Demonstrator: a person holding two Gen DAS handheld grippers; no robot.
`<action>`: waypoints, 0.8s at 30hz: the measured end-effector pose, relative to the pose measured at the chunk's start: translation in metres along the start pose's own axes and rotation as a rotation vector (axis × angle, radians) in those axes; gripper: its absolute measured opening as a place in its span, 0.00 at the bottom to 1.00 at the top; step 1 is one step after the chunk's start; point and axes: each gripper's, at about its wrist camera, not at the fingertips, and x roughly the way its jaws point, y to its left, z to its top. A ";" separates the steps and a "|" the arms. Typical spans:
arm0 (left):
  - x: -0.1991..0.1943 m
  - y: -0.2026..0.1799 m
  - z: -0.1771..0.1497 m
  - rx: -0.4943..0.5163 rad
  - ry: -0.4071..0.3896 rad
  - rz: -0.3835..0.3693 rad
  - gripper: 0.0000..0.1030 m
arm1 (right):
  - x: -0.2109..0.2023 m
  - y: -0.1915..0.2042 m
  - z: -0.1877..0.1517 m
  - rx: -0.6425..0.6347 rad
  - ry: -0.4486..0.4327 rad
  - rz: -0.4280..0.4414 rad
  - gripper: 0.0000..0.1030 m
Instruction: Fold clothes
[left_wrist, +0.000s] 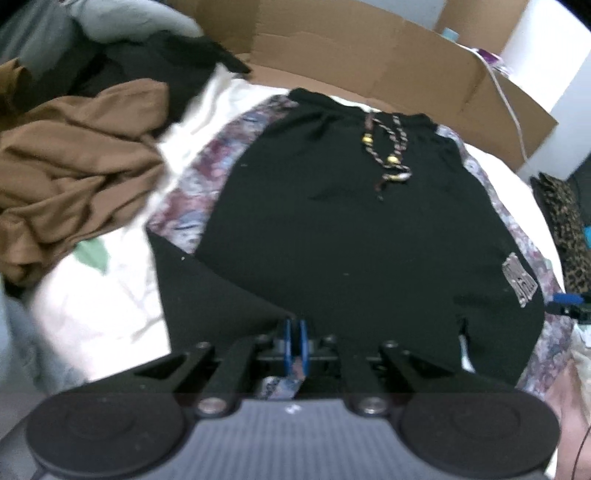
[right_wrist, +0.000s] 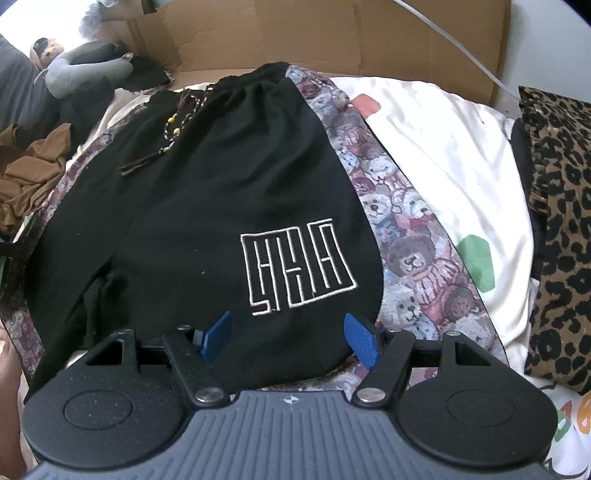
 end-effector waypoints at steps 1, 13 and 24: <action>0.002 -0.005 0.001 0.011 0.000 -0.011 0.05 | 0.001 0.003 0.002 -0.005 -0.003 0.005 0.71; 0.031 -0.050 0.014 0.006 -0.005 -0.171 0.05 | 0.025 0.076 0.023 -0.134 -0.027 0.168 0.70; 0.042 -0.083 0.024 0.030 -0.002 -0.270 0.05 | 0.027 0.134 0.037 -0.193 -0.035 0.336 0.68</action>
